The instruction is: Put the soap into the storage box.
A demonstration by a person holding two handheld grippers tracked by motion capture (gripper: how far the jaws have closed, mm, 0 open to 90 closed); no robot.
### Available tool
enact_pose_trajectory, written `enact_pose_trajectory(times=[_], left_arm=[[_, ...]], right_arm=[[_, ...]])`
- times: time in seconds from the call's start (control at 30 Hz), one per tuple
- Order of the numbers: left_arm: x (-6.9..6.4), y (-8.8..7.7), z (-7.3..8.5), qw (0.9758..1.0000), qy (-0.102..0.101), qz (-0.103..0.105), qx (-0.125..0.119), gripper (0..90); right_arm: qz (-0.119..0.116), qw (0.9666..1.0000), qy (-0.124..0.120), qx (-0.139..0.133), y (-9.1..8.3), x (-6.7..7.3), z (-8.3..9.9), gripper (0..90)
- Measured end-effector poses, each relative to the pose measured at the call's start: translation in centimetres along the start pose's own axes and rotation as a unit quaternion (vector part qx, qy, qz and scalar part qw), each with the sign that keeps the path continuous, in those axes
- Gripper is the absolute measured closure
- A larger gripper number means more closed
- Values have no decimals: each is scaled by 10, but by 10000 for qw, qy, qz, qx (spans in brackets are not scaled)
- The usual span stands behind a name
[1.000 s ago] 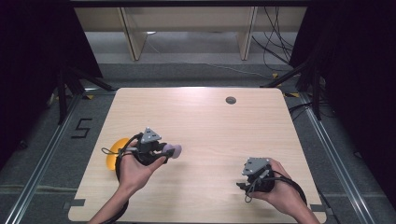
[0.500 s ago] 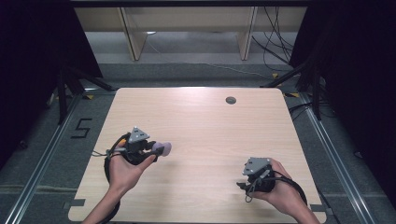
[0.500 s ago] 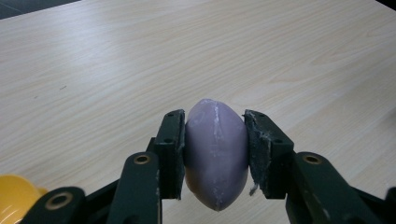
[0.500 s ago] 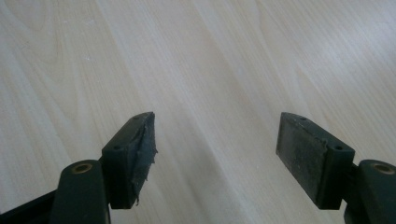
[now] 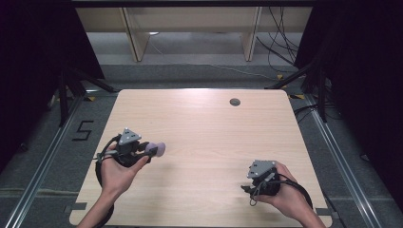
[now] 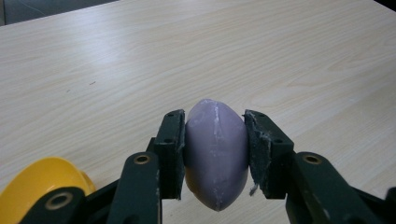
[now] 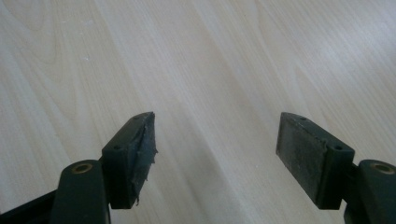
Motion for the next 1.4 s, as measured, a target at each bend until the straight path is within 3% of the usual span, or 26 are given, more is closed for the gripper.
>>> enact_pose_trajectory(times=[0.1, 0.17, 0.2, 0.23, 0.3, 0.47, 0.5, 1.2, 1.23, 1.4], left_arm=[[3, -2, 1, 10000, 56, 52, -4, 595], [4, -3, 2, 10000, -30, -22, -70, 595], [7, -6, 3, 10000, 83, -21, 31, 595], [6, -5, 2, 9999, -80, -72, -77, 595], [8, -6, 2, 10000, -47, -70, -40, 595], [11, -10, 3, 9995, -237, -129, -189, 595], [14, -13, 3, 9997, -150, -166, -90, 595], [29, -25, 7, 9978, -433, -395, -296, 595], [31, -27, 8, 9982, -360, -404, -239, 595], [35, -28, 8, 9969, -513, -472, -356, 595]], right_arm=[[-10, 10000, 1, -7, 0, 0, 0, 292], [5, 10000, -1, 4, 0, 0, 0, 293], [2, 10000, 3, 2, -1, 0, 0, 292], [13, 10000, -29, -53, 0, -1, 0, 292], [30, 10000, -26, -59, 0, -2, 0, 293], [-22, 10000, 0, 1, -1, -1, 1, 293], [-22, 10000, -2, 1, -1, -1, 1, 293], [24, 10000, -6, -50, -2, -4, 2, 293], [51, 10000, -7, -48, -2, -4, 2, 293], [220, 9996, -73, -156, 0, -5, 2, 293]])
Point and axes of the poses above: each handheld gripper's, and its own axes: y roughly forward along the jaws, z roughly out of its underside, x roughly to its left, the point moved 3 cm from there along y, roughly forward along the jaws, and after that the axes turned 9 degrees about y, right-handed, at the moved point
